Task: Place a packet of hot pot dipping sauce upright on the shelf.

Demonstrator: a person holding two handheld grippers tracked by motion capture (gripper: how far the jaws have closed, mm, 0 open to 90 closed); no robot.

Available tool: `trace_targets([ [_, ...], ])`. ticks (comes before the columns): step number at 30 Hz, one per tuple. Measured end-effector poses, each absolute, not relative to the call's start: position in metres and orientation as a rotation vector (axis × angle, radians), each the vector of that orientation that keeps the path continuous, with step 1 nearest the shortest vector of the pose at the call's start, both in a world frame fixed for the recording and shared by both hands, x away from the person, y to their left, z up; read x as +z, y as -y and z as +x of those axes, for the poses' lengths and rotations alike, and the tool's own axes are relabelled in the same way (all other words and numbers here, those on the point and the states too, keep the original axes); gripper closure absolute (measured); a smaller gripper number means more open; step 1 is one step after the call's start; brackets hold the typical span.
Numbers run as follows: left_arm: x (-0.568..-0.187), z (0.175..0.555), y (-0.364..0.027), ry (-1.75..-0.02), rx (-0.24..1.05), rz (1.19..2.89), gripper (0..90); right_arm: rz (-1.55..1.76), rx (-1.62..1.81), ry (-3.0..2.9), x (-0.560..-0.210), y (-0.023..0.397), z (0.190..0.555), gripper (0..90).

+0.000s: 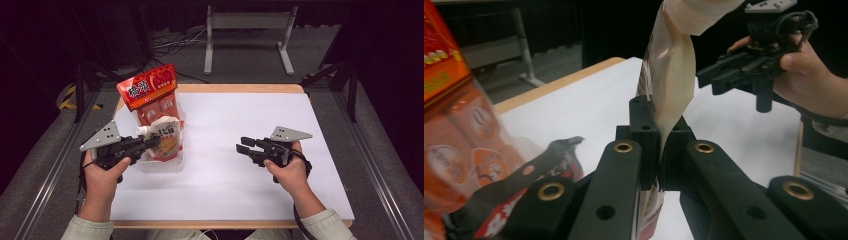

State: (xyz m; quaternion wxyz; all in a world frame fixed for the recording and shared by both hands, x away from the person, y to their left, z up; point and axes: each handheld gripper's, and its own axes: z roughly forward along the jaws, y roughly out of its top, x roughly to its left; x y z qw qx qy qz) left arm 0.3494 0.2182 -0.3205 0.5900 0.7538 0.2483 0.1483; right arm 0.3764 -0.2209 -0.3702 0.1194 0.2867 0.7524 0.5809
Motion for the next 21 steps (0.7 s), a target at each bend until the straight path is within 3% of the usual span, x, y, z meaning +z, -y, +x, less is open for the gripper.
trace_targets([
  [10,-0.327,0.354,-0.225,-0.64,0.409,1.716,87.8,0.856,1.703,-2.196,-0.372,0.224,0.378,62.9],
  [21,-0.345,0.368,-0.234,-0.65,0.39,1.732,87.9,0.862,1.705,-2.195,-0.372,0.225,0.378,63.0],
])
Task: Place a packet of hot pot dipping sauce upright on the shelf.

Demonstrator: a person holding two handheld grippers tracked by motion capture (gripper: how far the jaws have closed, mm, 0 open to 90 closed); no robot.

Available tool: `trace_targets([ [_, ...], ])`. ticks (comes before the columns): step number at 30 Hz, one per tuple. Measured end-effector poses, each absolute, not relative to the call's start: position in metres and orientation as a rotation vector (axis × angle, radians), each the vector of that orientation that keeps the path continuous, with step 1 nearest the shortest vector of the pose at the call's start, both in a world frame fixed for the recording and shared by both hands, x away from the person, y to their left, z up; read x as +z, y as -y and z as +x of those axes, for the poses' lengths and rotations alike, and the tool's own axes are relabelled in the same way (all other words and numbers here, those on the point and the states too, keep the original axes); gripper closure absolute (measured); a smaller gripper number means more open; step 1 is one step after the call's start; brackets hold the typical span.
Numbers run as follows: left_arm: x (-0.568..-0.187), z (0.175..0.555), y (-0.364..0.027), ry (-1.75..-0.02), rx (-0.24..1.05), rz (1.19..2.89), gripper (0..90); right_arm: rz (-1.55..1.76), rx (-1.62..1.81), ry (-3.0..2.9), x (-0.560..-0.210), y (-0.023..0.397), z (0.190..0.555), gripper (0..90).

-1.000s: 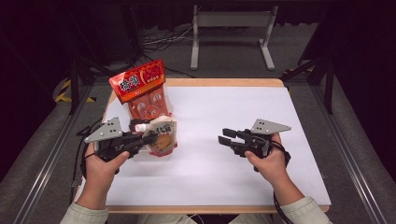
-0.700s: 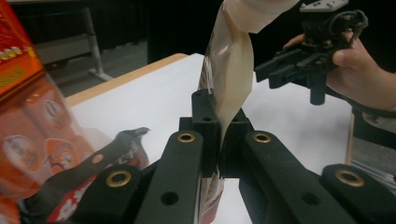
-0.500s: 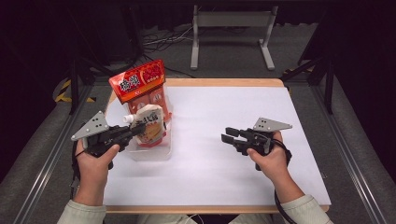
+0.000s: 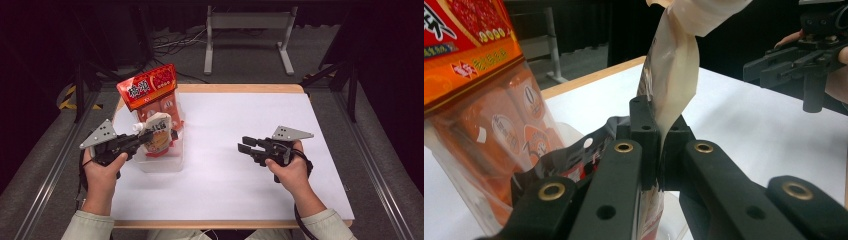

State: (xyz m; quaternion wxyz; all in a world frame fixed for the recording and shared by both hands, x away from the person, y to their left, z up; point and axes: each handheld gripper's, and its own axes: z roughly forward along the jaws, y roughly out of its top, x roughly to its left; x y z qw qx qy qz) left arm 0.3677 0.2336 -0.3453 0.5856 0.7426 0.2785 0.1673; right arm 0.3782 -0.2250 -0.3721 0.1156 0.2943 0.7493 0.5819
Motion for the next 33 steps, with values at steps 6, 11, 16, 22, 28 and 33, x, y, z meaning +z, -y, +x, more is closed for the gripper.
trace_targets([
  [6,-0.356,0.374,-0.236,-0.643,0.361,1.743,87.9,0.864,1.707,-2.197,-0.373,0.224,0.379,62.8],
  [11,-0.361,0.376,-0.236,-0.658,0.352,1.753,88.0,0.864,1.707,-2.196,-0.373,0.224,0.378,62.8],
  [16,-0.368,0.377,-0.236,-0.665,0.331,1.768,88.1,0.865,1.706,-2.197,-0.373,0.225,0.379,62.7],
  [22,-0.375,0.378,-0.235,-0.672,0.308,1.778,88.2,0.863,1.708,-2.196,-0.372,0.225,0.378,62.7],
  [28,-0.384,0.379,-0.238,-0.7,0.301,1.799,88.2,0.865,1.706,-2.197,-0.373,0.225,0.379,62.6],
  [33,-0.389,0.38,-0.238,-0.708,0.293,1.813,88.2,0.864,1.703,-2.199,-0.373,0.225,0.379,62.6],
])
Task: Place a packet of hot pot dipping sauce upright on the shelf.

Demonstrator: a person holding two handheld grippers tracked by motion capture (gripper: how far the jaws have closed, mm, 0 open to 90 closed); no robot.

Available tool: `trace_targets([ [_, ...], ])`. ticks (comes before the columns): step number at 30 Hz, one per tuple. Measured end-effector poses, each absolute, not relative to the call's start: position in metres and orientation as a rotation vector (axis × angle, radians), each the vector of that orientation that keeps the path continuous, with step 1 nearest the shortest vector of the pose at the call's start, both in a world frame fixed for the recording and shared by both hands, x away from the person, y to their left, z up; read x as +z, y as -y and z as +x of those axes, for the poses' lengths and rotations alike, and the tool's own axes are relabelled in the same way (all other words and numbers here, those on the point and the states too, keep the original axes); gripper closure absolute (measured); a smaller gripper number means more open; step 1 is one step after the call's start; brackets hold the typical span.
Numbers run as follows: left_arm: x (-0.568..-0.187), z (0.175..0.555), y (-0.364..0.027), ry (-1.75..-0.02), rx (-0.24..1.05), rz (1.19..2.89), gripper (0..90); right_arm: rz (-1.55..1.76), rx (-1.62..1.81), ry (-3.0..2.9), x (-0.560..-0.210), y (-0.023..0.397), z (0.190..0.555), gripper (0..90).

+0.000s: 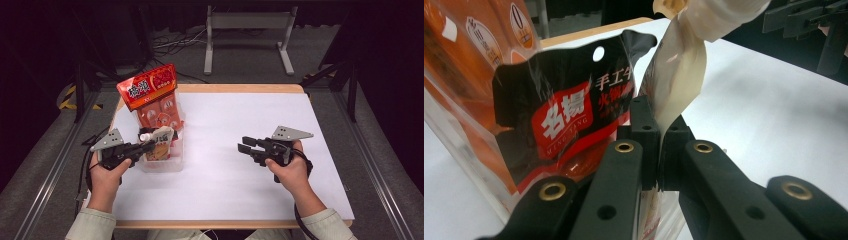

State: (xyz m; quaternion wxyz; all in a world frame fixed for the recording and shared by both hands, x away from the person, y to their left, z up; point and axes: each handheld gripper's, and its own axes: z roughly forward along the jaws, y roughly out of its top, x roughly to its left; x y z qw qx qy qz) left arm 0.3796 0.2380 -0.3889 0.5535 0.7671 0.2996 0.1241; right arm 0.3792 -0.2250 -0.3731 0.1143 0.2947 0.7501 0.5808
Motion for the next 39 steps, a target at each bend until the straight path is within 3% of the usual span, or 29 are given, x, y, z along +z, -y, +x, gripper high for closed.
trace_targets([
  [15,-0.399,0.383,-0.242,-0.75,0.223,1.862,87.5,0.867,1.703,-2.196,-0.373,0.224,0.379,61.2],
  [30,-0.401,0.38,-0.253,-0.805,0.247,1.896,86.1,0.863,1.704,-2.192,-0.373,0.225,0.379,59.5],
  [35,-0.399,0.379,-0.255,-0.809,0.262,1.882,81.6,0.862,1.701,-2.183,-0.373,0.227,0.379,57.8],
  [39,-0.397,0.377,-0.257,-0.823,0.274,1.851,66.5,0.861,1.699,-2.177,-0.372,0.228,0.379,57.0],
])
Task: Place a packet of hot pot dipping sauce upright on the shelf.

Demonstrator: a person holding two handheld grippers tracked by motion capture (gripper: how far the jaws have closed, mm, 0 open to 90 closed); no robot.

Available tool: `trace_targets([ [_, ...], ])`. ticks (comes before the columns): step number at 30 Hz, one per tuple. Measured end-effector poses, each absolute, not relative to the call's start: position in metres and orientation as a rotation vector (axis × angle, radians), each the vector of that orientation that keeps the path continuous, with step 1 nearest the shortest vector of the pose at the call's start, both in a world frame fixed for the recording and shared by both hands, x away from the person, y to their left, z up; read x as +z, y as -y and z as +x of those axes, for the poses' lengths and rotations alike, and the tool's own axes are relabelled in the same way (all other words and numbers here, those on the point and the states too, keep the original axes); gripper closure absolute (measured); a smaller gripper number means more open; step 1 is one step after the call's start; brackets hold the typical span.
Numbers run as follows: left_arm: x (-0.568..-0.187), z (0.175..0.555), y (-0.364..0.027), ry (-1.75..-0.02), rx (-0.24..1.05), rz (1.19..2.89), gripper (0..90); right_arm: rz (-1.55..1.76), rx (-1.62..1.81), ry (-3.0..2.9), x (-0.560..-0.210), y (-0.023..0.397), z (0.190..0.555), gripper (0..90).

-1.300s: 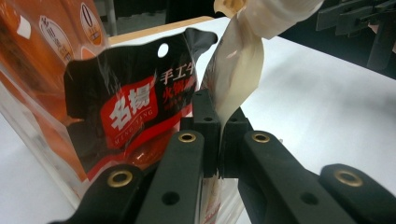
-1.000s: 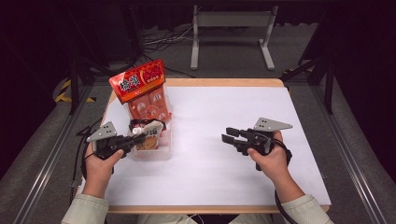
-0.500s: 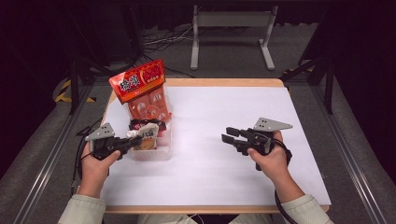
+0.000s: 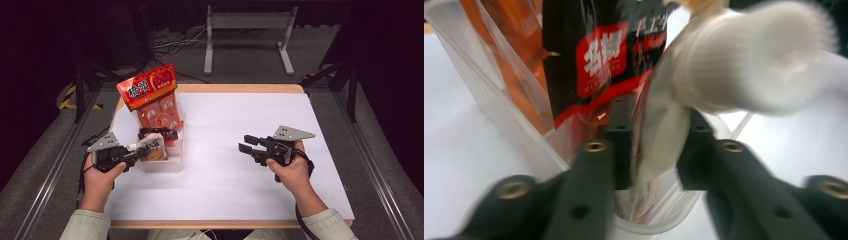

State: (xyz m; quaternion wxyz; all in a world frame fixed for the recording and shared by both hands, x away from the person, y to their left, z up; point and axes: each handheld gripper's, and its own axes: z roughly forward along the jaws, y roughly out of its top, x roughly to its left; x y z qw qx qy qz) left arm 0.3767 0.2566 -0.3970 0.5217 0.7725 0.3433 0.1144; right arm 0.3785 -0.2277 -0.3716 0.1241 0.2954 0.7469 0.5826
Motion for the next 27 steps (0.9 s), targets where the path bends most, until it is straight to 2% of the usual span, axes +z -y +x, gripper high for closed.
trace_targets([
  [3,-0.393,0.373,-0.258,-0.849,0.318,1.844,42.4,0.857,1.696,-2.169,-0.37,0.229,0.378,56.0],
  [6,-0.39,0.367,-0.261,-0.864,0.352,1.837,32.5,0.845,1.687,-2.155,-0.368,0.23,0.375,53.5],
  [7,-0.39,0.366,-0.262,-0.865,0.357,1.836,25.7,0.834,1.677,-2.147,-0.367,0.231,0.373,52.7],
  [11,-0.388,0.361,-0.265,-0.863,0.378,1.822,15.1,0.824,1.661,-2.121,-0.362,0.239,0.367,49.7],
  [14,-0.389,0.357,-0.267,-0.864,0.367,1.817,10.1,0.828,1.656,-2.093,-0.359,0.247,0.362,47.9],
  [20,-0.393,0.35,-0.271,-0.879,0.36,1.827,8.0,0.86,1.616,-2.053,-0.359,0.27,0.351,44.2],
  [22,-0.395,0.348,-0.275,-0.87,0.348,1.844,4.1,0.88,1.604,-2.036,-0.362,0.278,0.349,43.5],
  [27,-0.403,0.343,-0.281,-0.915,0.36,1.827,3.8,0.926,1.563,-2.022,-0.372,0.292,0.345,42.0],
])
